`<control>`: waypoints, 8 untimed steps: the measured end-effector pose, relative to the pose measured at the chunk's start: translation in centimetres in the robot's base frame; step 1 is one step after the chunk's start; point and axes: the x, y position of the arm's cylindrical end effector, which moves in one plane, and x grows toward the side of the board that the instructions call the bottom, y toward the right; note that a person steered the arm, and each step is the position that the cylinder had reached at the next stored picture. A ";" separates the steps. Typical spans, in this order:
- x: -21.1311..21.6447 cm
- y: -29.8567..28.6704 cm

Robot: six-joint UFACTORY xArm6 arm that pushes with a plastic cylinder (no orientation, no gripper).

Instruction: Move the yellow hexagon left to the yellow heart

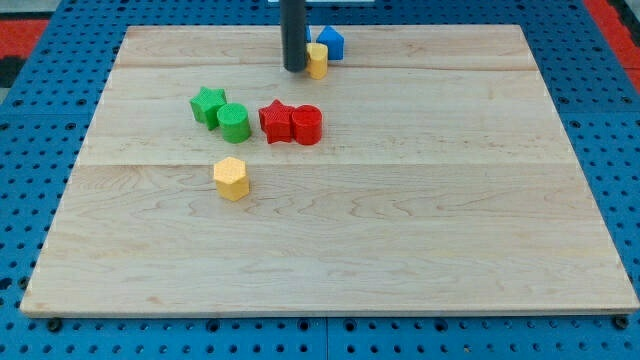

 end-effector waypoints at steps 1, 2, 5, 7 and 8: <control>0.7 0.5; 5.0 0.7; 23.9 16.7; 26.3 -0.2; 23.6 -6.9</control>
